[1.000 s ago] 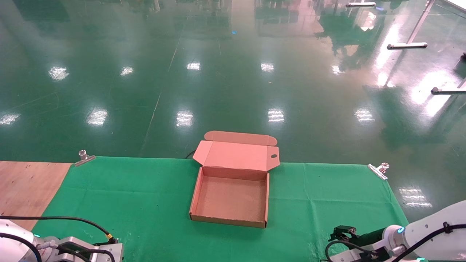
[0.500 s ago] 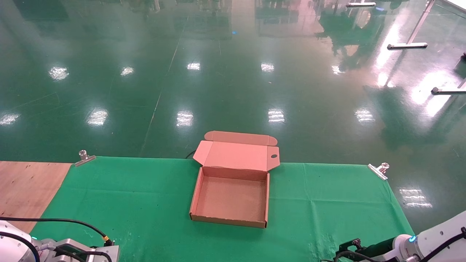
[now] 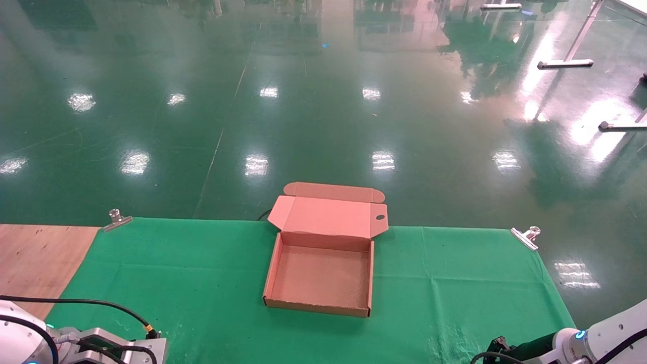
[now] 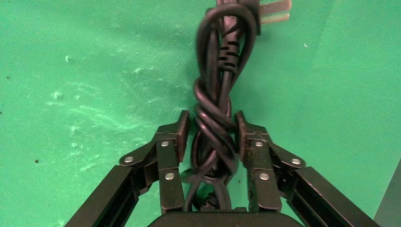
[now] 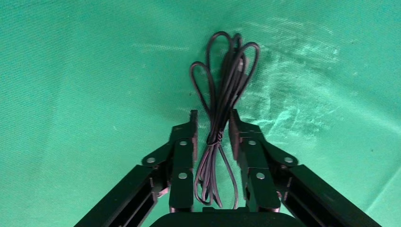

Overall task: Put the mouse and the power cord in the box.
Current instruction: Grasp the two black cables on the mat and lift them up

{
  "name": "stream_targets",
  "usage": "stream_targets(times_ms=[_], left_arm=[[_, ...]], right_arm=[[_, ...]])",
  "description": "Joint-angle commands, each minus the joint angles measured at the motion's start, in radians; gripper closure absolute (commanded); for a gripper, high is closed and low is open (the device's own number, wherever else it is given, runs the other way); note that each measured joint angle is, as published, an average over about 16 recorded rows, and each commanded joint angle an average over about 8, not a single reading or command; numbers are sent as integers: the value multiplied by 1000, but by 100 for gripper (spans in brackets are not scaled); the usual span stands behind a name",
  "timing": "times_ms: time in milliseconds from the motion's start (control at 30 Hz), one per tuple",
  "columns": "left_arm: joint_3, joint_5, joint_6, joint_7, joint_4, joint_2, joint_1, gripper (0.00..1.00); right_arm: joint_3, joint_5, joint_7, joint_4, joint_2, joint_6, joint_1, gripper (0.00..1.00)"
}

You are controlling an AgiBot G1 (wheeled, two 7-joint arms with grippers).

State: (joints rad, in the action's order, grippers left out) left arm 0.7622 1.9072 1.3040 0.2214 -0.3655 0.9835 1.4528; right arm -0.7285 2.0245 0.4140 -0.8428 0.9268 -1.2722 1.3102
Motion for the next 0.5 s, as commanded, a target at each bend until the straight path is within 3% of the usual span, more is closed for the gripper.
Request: stream_targets(times_ms=[33, 500], left_arm=[[1, 1, 0, 3, 4, 0, 1, 100], [3, 4, 44, -11, -65, -10, 35, 100]], right_arm=[[-1, 2, 0, 1, 0, -1, 1, 100], [20, -33, -9, -35, -27, -27, 16, 100]])
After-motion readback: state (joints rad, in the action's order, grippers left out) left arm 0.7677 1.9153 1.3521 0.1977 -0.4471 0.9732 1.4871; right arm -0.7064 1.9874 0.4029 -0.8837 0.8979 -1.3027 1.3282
